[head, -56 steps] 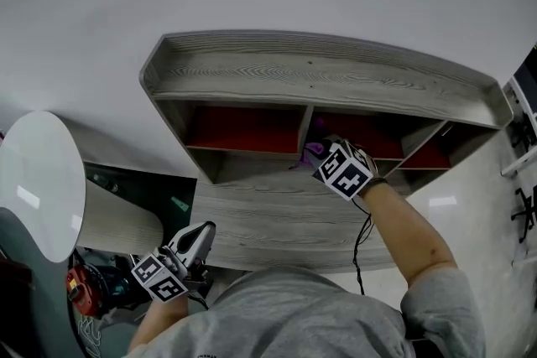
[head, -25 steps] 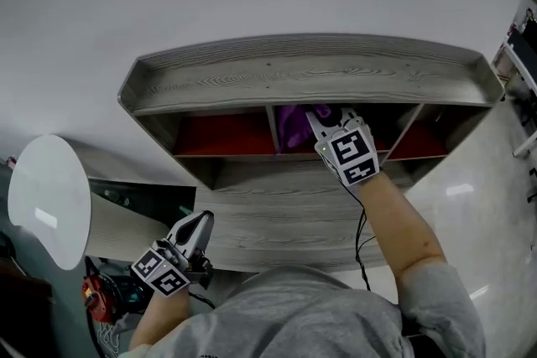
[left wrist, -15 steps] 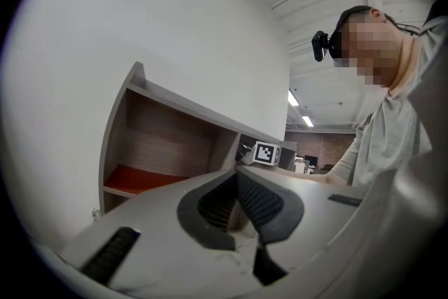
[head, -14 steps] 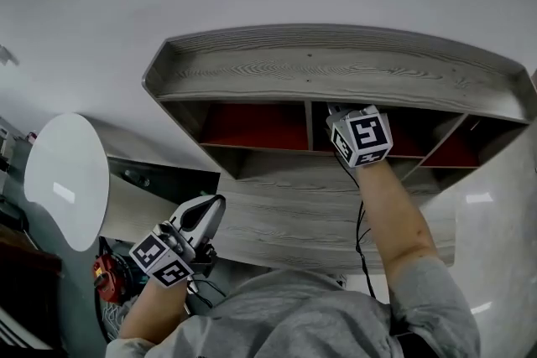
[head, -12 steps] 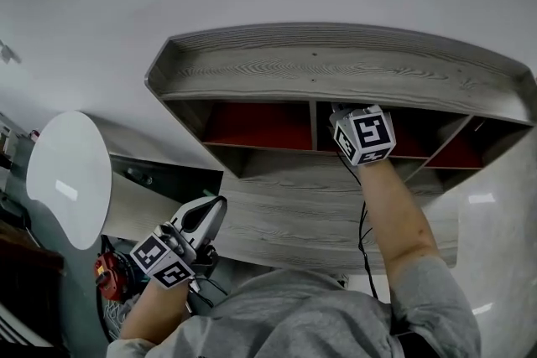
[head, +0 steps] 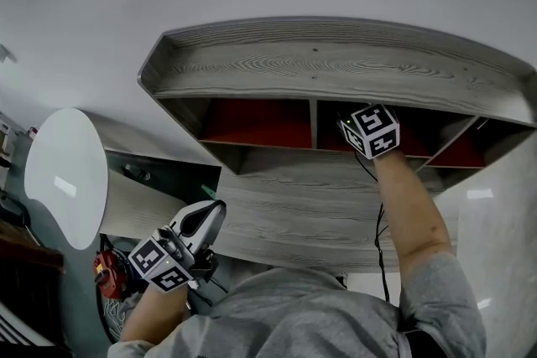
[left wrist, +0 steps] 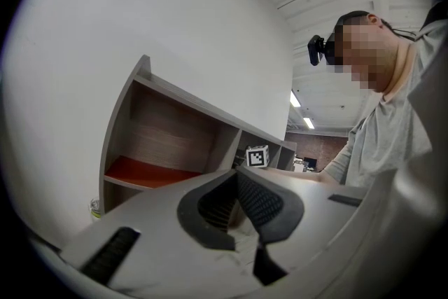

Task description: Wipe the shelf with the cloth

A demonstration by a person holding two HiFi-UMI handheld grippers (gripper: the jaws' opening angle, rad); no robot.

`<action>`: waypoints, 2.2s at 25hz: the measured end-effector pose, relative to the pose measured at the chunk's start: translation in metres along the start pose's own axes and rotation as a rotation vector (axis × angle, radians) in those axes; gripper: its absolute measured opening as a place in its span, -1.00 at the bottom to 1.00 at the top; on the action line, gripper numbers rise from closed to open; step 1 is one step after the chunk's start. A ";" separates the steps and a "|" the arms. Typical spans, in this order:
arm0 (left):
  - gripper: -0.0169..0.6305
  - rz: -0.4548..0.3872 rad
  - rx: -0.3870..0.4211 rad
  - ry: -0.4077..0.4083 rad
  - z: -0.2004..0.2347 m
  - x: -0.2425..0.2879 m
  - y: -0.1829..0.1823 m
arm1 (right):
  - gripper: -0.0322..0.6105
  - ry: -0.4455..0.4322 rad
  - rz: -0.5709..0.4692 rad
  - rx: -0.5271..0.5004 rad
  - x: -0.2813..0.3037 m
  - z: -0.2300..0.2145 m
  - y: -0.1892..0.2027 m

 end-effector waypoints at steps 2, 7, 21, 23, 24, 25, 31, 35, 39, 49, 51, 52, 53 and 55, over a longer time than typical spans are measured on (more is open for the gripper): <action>-0.84 -0.003 -0.008 0.008 -0.003 0.002 0.002 | -0.78 -0.018 0.178 -0.022 0.005 -0.001 0.023; -0.84 -0.010 -0.023 0.023 -0.008 0.006 0.003 | -0.78 -0.038 0.563 -0.218 0.021 0.006 0.040; -0.84 -0.052 -0.052 0.045 -0.024 0.003 0.001 | -0.78 -0.188 -0.271 0.350 -0.085 0.043 -0.048; -0.84 -0.056 -0.054 0.050 -0.026 0.003 0.000 | -0.78 -0.214 -0.294 0.417 -0.083 0.049 -0.047; -0.84 -0.057 -0.055 0.053 -0.028 0.004 0.001 | -0.78 -0.226 -0.295 0.437 -0.081 0.053 -0.046; -0.84 -0.058 -0.055 0.056 -0.029 0.004 0.001 | -0.78 -0.231 -0.293 0.441 -0.079 0.057 -0.046; -0.84 -0.060 -0.063 0.051 -0.026 -0.001 0.003 | -0.77 -0.238 -0.197 0.286 -0.074 0.058 -0.047; -0.84 -0.062 -0.084 0.053 -0.026 -0.001 0.008 | -0.78 -0.209 0.088 0.146 -0.063 0.054 -0.015; -0.84 -0.064 -0.097 0.064 -0.028 0.000 0.012 | -0.79 -0.174 0.444 -0.076 -0.046 0.059 0.037; -0.84 -0.074 -0.123 0.061 -0.026 -0.008 0.018 | -0.78 0.076 0.209 -0.160 -0.057 0.039 0.002; -0.84 -0.065 -0.128 0.047 -0.021 -0.014 0.020 | -0.78 0.211 -0.020 -0.166 -0.058 0.027 -0.018; -0.84 -0.061 -0.132 0.037 -0.019 -0.017 0.022 | -0.78 0.241 -0.092 -0.200 -0.053 0.027 -0.022; -0.84 -0.056 -0.137 0.027 -0.017 -0.020 0.023 | -0.78 0.253 -0.139 -0.237 -0.045 0.030 -0.024; -0.84 -0.045 -0.144 0.014 -0.014 -0.026 0.025 | -0.77 0.266 -0.184 -0.278 -0.027 0.036 -0.025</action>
Point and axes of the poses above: the fingertips, and each gripper's own axes: x forward along the fingers, z to its left, y out of its underside, the point moved 9 cm from there along -x, backward along the fingers, and after that the axes turned 13 degrees about x, right-handed, at the moved point
